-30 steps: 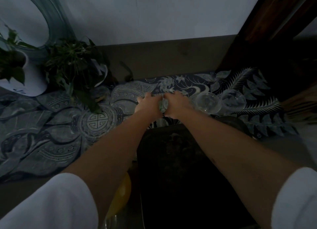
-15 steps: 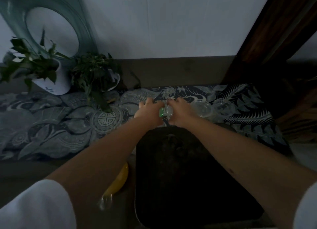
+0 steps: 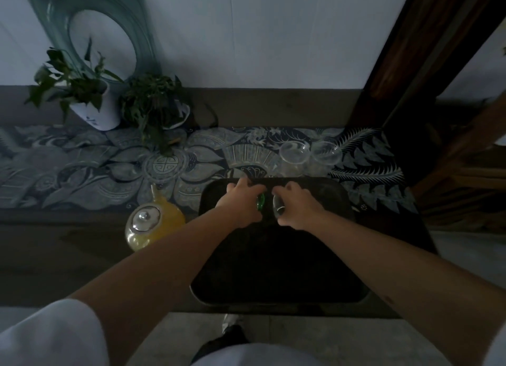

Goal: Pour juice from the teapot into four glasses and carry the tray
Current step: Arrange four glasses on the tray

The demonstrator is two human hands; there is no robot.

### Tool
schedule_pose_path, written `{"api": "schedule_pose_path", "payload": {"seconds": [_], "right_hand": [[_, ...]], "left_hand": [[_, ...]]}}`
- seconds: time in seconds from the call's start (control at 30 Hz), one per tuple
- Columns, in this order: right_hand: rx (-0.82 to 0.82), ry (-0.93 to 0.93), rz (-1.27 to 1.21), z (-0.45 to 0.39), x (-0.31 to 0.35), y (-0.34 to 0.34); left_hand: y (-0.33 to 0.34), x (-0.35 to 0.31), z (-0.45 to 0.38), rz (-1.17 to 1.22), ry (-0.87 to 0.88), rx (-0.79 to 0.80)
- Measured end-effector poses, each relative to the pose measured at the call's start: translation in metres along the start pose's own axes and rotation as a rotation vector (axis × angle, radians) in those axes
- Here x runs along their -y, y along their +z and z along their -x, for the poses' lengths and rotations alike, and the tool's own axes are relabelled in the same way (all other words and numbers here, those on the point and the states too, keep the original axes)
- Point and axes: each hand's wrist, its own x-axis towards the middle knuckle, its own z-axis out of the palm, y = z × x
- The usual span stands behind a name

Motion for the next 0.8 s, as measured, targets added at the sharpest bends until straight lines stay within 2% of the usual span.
{"api": "schedule_pose_path", "payload": {"seconds": [0.2, 0.43, 0.8], "right_hand": [[0.044, 0.024, 0.033, 0.038, -0.025, 0.031], [0.048, 0.015, -0.042, 0.062, -0.044, 0.052], [0.03, 0.11, 0.048, 0.067, -0.036, 0.062]], "left_hand": [[0.042, -0.02, 0.023, 0.013, -0.01, 0.029], [0.078, -0.031, 0.04, 0.031, -0.007, 0.056], [0.102, -0.035, 0.047, 0.047, -0.062, 0.04]]}}
